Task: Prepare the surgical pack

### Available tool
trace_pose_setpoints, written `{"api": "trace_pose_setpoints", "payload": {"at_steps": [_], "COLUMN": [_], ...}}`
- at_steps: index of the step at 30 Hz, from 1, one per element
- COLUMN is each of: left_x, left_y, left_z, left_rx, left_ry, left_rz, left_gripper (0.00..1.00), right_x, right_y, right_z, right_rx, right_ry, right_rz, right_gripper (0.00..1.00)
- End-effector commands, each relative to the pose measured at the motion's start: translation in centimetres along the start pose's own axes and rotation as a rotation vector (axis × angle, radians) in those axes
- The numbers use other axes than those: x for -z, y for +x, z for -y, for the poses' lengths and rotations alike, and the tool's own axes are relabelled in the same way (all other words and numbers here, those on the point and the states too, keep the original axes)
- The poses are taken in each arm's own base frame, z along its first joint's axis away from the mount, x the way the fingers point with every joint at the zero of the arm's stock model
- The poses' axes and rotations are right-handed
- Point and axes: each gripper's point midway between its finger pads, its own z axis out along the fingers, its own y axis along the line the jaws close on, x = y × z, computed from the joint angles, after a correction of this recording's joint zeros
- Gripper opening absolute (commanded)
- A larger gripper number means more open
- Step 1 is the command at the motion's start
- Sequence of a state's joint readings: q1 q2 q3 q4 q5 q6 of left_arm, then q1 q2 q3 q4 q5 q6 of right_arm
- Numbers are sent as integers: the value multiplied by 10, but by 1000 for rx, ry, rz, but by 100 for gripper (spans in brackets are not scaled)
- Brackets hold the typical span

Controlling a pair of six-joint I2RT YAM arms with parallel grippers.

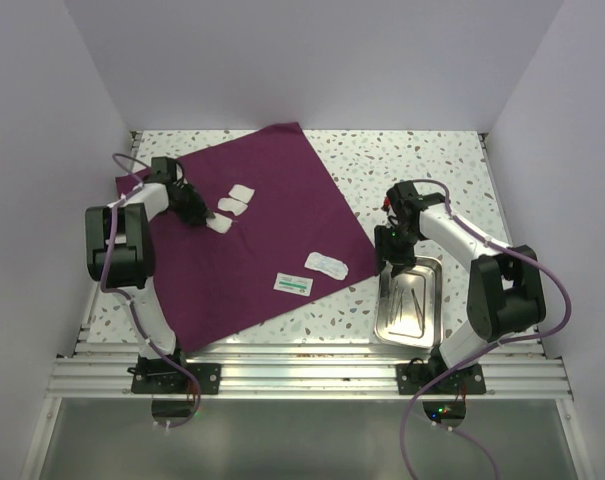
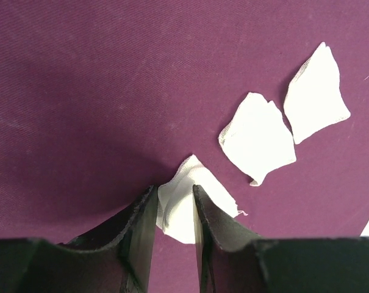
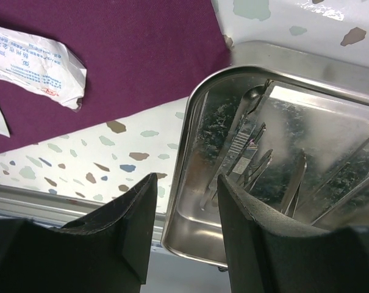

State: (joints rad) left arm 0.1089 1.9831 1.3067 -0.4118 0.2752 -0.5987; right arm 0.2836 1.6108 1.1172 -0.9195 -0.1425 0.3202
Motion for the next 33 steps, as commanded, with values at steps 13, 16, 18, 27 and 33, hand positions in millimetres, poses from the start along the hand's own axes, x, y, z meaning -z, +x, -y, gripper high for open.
{"api": "trace_pose_setpoints", "payload": {"at_steps": [13,16,18,27,33], "left_x": [11,13,15,7,-7], "left_y": [13,12,11,16,17], "left_z": [-26,-27,-28,-25,-13], "left_rx": [-166,-180,-188,-202,-202], "left_ry": [-227,-246,-256,-240,-165], "left_rz": [-20,-6,4,-19,-41], "left_gripper": [35,36,37,36,24], "right_x": [6,7,6,6,7], "right_y": [-6,-5,-4,-4,-3], "right_z": [-11,-11,-11,-12,-11], "right_rx": [24,26,27,28,31], "right_ry": [-43,-40,-40,-42,-36], "right_rz": [36,36,35,35,37], "right_gripper": [48,48,48,48,48]}}
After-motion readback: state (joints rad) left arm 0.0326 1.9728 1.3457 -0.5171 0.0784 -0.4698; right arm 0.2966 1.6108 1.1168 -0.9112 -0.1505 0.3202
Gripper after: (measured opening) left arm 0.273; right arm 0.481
